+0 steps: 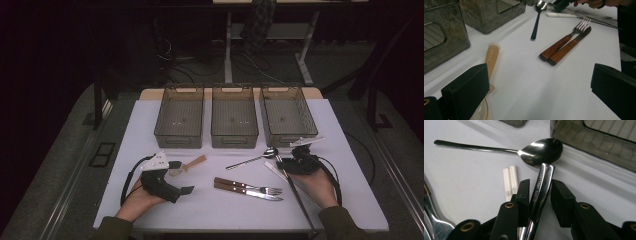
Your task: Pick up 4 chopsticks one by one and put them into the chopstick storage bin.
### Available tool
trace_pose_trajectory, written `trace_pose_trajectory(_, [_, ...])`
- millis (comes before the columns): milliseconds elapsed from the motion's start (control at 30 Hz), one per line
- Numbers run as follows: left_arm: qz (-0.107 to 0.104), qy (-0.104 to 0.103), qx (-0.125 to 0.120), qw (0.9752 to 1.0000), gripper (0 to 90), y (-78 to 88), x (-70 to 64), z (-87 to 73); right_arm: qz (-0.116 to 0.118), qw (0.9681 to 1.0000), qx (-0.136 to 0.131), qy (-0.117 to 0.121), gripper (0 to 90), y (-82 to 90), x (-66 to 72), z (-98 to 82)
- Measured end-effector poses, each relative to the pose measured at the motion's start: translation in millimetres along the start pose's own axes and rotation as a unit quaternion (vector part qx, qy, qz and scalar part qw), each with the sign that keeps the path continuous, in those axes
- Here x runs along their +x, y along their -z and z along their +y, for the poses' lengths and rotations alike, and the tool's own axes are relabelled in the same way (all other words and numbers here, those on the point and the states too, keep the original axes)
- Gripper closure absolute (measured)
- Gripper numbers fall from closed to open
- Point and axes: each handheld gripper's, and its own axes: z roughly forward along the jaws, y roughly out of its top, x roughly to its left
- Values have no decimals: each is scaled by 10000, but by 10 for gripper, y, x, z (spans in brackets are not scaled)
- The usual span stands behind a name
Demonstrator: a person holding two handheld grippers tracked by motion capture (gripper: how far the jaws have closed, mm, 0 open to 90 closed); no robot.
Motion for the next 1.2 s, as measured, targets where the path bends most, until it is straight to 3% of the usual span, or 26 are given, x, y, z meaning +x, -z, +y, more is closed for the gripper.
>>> trace_pose_trajectory(1200, [-44, 2, 47, 10000, 2, -10, -3, -3, 285, 9996, -73, 14, 699, 0, 21, 8])
